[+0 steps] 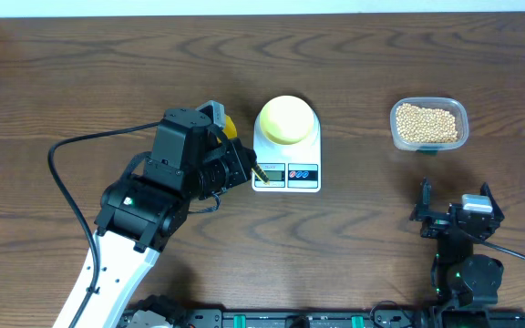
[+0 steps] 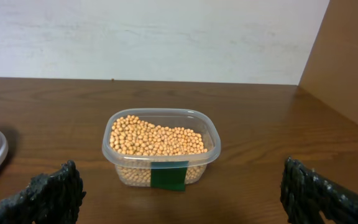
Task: Scoop item into bowl and weigh 50g on scale
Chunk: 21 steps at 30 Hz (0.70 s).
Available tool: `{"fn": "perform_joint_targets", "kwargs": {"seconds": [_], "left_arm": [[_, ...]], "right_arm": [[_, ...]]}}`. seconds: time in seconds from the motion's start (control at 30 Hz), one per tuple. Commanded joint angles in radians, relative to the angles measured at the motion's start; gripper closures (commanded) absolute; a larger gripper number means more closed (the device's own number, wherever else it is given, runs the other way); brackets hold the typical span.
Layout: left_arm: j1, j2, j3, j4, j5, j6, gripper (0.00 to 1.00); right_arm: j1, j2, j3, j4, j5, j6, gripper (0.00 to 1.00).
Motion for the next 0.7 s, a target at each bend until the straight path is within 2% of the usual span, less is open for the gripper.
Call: {"fn": "perform_joint_targets", "kwargs": {"seconds": [0.0, 0.67], "left_arm": [[-0.001, 0.005, 0.005, 0.000, -0.013, 0.002, 0.93], [-0.001, 0.005, 0.005, 0.000, -0.013, 0.002, 0.93]], "right_arm": [[-0.007, -0.004, -0.002, -0.003, -0.002, -0.008, 0.01], [-0.007, -0.004, -0.002, -0.003, -0.002, -0.009, 0.01]]}}
